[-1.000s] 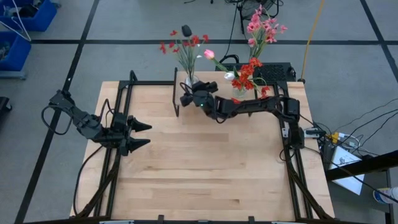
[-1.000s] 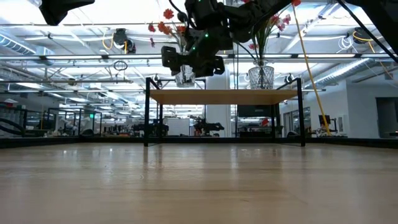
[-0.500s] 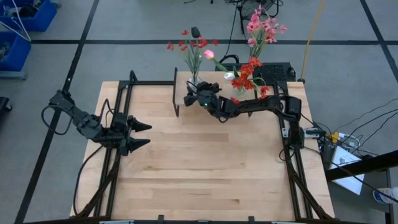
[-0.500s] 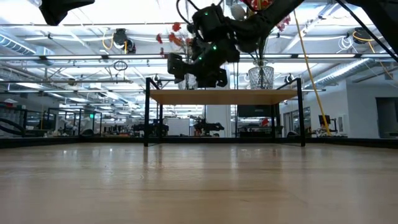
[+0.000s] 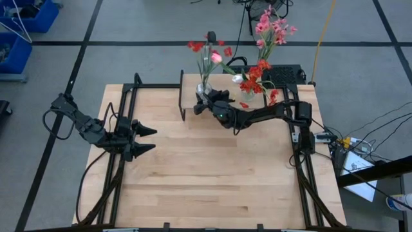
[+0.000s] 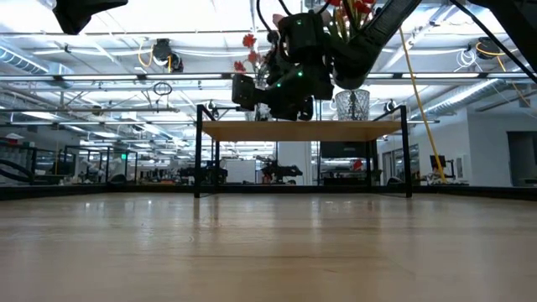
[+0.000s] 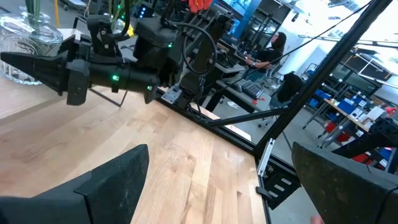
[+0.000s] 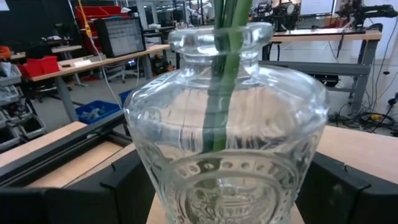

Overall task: Pick and place flowers into a vace then onto a shelf
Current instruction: Put the transparent vase with flowers on the shelf

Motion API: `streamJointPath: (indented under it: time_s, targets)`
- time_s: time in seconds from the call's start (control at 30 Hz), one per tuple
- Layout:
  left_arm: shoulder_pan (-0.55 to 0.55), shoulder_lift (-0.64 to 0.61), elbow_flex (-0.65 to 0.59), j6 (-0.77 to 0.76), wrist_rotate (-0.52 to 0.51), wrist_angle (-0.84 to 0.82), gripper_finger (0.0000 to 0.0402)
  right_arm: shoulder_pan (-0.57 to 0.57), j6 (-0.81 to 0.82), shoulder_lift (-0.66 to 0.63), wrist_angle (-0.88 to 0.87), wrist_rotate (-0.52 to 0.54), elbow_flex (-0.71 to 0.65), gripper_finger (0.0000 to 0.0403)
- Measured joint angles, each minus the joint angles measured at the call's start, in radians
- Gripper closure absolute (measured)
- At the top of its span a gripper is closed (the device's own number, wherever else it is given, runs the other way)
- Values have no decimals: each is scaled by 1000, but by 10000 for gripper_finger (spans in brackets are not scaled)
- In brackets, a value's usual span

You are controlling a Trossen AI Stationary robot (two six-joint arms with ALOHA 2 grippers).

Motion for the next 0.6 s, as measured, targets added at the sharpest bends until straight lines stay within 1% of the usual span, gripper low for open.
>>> streamJointPath:
  time_s: [0.2,0.33,0.47,0.53,0.6]
  targets:
    - [0,0,0,0,0,0,2,0,-32,1,-1,-9,-1,102]
    - [0,0,0,0,0,0,2,0,-64,4,-12,-10,-3,95]
    - [0,0,0,0,0,0,2,2,-99,4,5,-6,-3,75]
    - [0,0,0,0,0,0,2,6,-135,7,40,24,-5,61]
    - [0,0,0,0,0,0,2,7,-133,7,41,37,-5,44]
